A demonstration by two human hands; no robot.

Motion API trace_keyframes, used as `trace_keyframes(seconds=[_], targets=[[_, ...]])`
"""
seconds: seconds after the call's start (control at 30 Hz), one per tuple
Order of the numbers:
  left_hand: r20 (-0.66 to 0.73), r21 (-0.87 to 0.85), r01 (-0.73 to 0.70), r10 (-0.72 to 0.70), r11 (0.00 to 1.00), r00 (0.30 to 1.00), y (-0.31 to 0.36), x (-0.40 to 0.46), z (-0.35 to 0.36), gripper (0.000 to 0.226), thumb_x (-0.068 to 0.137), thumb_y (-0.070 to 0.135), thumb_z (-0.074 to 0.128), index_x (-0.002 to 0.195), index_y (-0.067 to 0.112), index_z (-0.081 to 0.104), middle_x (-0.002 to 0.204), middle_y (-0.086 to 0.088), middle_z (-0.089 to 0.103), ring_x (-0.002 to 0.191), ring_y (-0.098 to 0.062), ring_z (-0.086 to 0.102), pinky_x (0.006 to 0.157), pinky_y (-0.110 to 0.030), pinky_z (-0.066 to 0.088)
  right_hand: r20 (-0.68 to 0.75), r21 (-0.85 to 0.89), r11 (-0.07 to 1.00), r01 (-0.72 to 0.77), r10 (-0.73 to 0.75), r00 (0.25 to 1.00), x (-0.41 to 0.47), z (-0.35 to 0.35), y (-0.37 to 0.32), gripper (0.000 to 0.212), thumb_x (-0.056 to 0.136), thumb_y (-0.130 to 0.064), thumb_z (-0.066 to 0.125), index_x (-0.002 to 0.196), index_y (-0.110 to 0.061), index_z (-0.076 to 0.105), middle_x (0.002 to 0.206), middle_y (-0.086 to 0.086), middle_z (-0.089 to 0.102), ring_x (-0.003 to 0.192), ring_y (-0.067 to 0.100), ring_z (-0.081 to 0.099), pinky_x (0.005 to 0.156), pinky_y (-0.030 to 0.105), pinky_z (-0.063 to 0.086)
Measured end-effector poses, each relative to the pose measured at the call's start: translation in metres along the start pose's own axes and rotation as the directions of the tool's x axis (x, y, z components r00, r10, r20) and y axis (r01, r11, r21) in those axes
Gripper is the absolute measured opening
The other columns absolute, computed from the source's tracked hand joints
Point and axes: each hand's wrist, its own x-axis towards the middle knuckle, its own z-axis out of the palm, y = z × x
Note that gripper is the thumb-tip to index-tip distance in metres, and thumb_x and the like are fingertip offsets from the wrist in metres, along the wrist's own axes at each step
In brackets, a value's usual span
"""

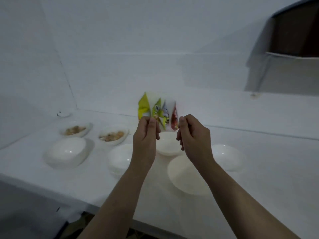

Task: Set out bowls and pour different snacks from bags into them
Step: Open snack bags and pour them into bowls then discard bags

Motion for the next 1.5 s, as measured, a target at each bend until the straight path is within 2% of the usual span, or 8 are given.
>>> trace_keyframes(seconds=[0.27, 0.37, 0.53, 0.63, 1.0, 1.27, 1.4, 1.5], targets=[[0.044, 0.054, -0.004, 0.002, 0.999, 0.999, -0.089, 0.149, -0.057, 0.03, 0.104, 0.02, 0.038, 0.078, 0.01, 0.049, 0.068, 0.0, 0.051, 0.062, -0.017, 0.046, 0.061, -0.038, 0.042, -0.115, -0.053, 0.996, -0.067, 0.061, 0.991, 0.095, 0.129, 0.031, 0.038, 0.1, -0.034, 0.045, 0.079, -0.004, 0.05, 0.066, 0.021, 0.057, 0.063, 0.04, 0.054, 0.054, 0.053, 0.05], [0.029, 0.09, 0.036, -0.039, 0.995, 0.999, -0.123, 0.198, -0.057, 0.031, 0.101, 0.028, 0.04, 0.077, 0.012, 0.049, 0.061, 0.012, 0.049, 0.06, -0.016, 0.045, 0.065, -0.052, 0.049, -0.155, -0.104, 0.991, -0.083, 0.067, 0.986, 0.118, 0.153, 0.049, 0.036, 0.1, -0.035, 0.045, 0.075, -0.01, 0.05, 0.061, 0.014, 0.057, 0.058, 0.034, 0.056, 0.055, 0.052, 0.051], [-0.023, 0.299, -0.003, 0.011, 0.954, 1.0, -0.166, 0.267, -0.04, 0.029, 0.1, 0.034, 0.042, 0.08, 0.014, 0.049, 0.077, 0.003, 0.054, 0.077, -0.02, 0.052, 0.071, -0.04, 0.044, -0.194, -0.134, 0.987, -0.093, 0.066, 0.979, 0.16, 0.176, 0.076, 0.036, 0.103, -0.024, 0.045, 0.071, -0.008, 0.046, 0.053, 0.002, 0.051, 0.045, 0.01, 0.05, 0.064, 0.039, 0.053], [0.021, 0.515, 0.073, -0.098, 0.854, 0.995, -0.198, 0.31, -0.033, 0.029, 0.098, 0.038, 0.046, 0.092, 0.01, 0.051, 0.099, -0.007, 0.056, 0.1, -0.029, 0.051, 0.082, -0.039, 0.042, -0.199, -0.19, 0.98, -0.068, 0.029, 0.98, 0.183, 0.187, 0.094, 0.036, 0.102, -0.024, 0.043, 0.071, -0.007, 0.042, 0.052, 0.01, 0.046, 0.046, 0.026, 0.043, 0.082, 0.031, 0.038], [0.235, 0.87, 0.037, -0.479, 0.492, 0.846, -0.253, 0.368, -0.032, 0.032, 0.094, 0.028, 0.039, 0.103, 0.005, 0.06, 0.101, -0.01, 0.062, 0.098, -0.03, 0.06, 0.082, -0.037, 0.048, -0.201, -0.289, 0.949, -0.125, 0.068, 0.977, 0.202, 0.199, 0.139, 0.038, 0.102, -0.023, 0.048, 0.066, -0.011, 0.044, 0.051, -0.006, 0.039, 0.044, 0.01, 0.037, 0.049, 0.033, 0.035], [0.242, 0.753, 0.041, -0.335, 0.657, 0.911, -0.182, 0.355, -0.048, 0.027, 0.097, 0.023, 0.039, 0.076, 0.011, 0.052, 0.09, -0.014, 0.06, 0.086, -0.029, 0.055, 0.072, -0.031, 0.037, -0.208, -0.265, 0.957, -0.122, 0.067, 0.976, 0.2, 0.199, 0.126, 0.04, 0.101, -0.021, 0.049, 0.062, -0.02, 0.04, 0.05, -0.006, 0.041, 0.046, 0.008, 0.041, 0.052, 0.027, 0.034], [0.17, 0.576, 0.064, -0.196, 0.815, 0.966, -0.12, 0.32, -0.063, 0.035, 0.099, 0.028, 0.042, 0.069, 0.009, 0.045, 0.067, -0.003, 0.046, 0.059, -0.016, 0.046, 0.058, -0.031, 0.033, -0.213, -0.17, 0.985, -0.036, -0.001, 0.977, 0.19, 0.187, 0.105, 0.038, 0.098, -0.03, 0.044, 0.069, -0.005, 0.044, 0.054, 0.016, 0.051, 0.049, 0.033, 0.045, 0.087, 0.04, 0.045], [0.142, 0.421, 0.003, -0.069, 0.907, 0.988, -0.095, 0.276, -0.055, 0.042, 0.099, 0.032, 0.047, 0.063, 0.012, 0.036, 0.059, 0.001, 0.039, 0.054, -0.014, 0.036, 0.055, -0.029, 0.03, -0.201, -0.147, 0.989, 0.015, -0.045, 0.979, 0.179, 0.173, 0.086, 0.038, 0.098, -0.033, 0.043, 0.07, -0.007, 0.045, 0.054, 0.016, 0.051, 0.05, 0.035, 0.048, 0.088, 0.043, 0.047]])
